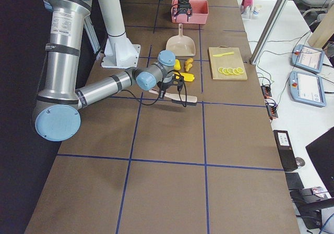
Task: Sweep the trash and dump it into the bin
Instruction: 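Grasp the beige dustpan handle with the left gripper while the right gripper lifts the brush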
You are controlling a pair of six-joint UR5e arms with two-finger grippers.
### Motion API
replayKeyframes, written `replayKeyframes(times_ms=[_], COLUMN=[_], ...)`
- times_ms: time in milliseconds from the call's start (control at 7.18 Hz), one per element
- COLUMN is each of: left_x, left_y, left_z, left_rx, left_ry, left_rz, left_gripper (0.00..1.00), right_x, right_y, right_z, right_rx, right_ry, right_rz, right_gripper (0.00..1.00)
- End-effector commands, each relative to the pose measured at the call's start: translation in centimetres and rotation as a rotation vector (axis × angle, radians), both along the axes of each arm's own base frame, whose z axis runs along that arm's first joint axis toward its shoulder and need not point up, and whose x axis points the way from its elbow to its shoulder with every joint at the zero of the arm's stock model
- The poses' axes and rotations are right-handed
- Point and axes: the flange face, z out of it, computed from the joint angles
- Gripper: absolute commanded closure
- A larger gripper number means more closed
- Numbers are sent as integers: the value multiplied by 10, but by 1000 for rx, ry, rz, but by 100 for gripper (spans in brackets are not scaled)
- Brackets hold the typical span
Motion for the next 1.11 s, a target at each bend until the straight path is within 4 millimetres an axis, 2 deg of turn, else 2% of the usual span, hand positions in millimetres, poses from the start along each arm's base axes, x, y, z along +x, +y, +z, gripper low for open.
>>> replayKeyframes(times_ms=[0,418,697,975], left_x=[14,40,44,61], left_y=[-4,-19,-15,1], left_z=[5,42,45,56], left_rx=[76,61,47,2], left_ry=[-34,-47,-54,-68], left_rz=[32,40,46,62], left_gripper=[5,5,6,5], right_x=[-4,-6,-6,-5], right_y=[1,0,0,-1], right_z=[-2,-5,-5,-6], right_rx=[2,6,5,5], right_ry=[-1,-6,-6,-7], right_rz=[-8,-9,-8,-5], right_gripper=[100,100,100,100])
